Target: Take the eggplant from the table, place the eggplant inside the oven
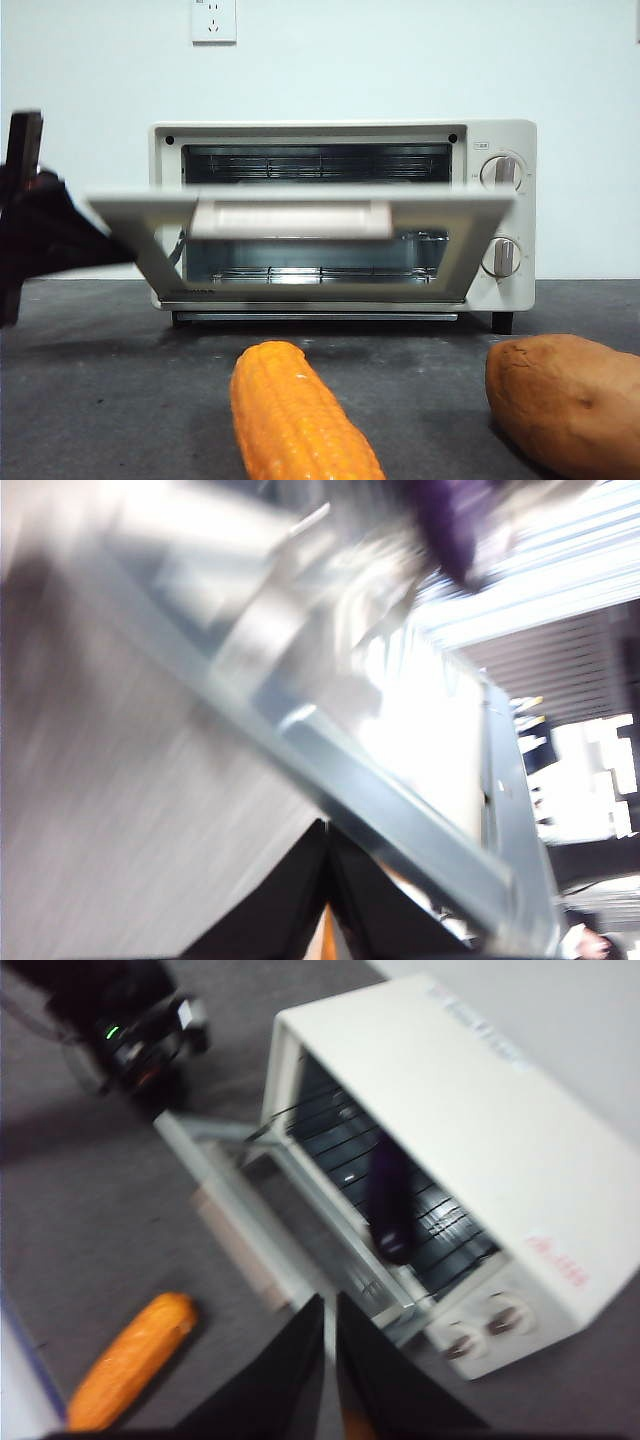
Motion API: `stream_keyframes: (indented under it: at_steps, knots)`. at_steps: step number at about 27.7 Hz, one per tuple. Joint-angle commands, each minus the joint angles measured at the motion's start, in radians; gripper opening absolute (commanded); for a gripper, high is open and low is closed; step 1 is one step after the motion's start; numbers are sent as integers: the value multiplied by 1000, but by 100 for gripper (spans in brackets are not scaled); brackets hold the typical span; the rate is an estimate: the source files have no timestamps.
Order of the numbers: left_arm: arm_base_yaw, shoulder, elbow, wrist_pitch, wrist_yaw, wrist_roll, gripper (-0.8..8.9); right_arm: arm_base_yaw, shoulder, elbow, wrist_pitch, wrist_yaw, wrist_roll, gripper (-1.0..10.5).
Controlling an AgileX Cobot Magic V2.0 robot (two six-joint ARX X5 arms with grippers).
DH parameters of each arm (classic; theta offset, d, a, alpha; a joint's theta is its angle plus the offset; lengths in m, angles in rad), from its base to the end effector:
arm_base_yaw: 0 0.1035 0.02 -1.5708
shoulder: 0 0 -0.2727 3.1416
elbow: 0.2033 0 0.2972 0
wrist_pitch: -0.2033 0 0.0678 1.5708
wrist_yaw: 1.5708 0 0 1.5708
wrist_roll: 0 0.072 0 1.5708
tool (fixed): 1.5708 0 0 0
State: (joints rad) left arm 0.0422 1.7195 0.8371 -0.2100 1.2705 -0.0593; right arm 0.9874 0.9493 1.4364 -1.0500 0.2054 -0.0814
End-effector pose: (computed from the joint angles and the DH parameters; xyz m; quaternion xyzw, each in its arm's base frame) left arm 0.3353 -0.0547 0.1074 -0.3375 0.4259 -0.4800 0.6886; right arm 0.1265 0.1649 0.4407 -0.1920 0.2147 0.3752 0.8811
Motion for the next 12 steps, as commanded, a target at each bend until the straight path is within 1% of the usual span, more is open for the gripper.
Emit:
stream_keyframes:
  at_steps: [1, 3, 6, 7, 9, 12]
  knots:
    - [11, 13, 115, 25, 69, -111, 6, 12, 10, -21, -1, -33, 52, 3]
    - [13, 13, 188, 24, 93, -165, 6, 12, 10, -54, 3, -42, 56, 3]
    - [13, 10, 306, 15, 86, -242, 6, 11, 10, -122, 16, -40, 56, 3]
    - [13, 1, 347, -2, 53, -260, 6, 11, 10, -151, 25, -38, 55, 3]
    - [12, -29, 402, -54, -40, -259, 6, 10, 10, -204, 44, -10, 48, 3]
    - [2, -124, 432, -116, -212, -212, 6, 6, 10, -282, 75, 103, 37, 3]
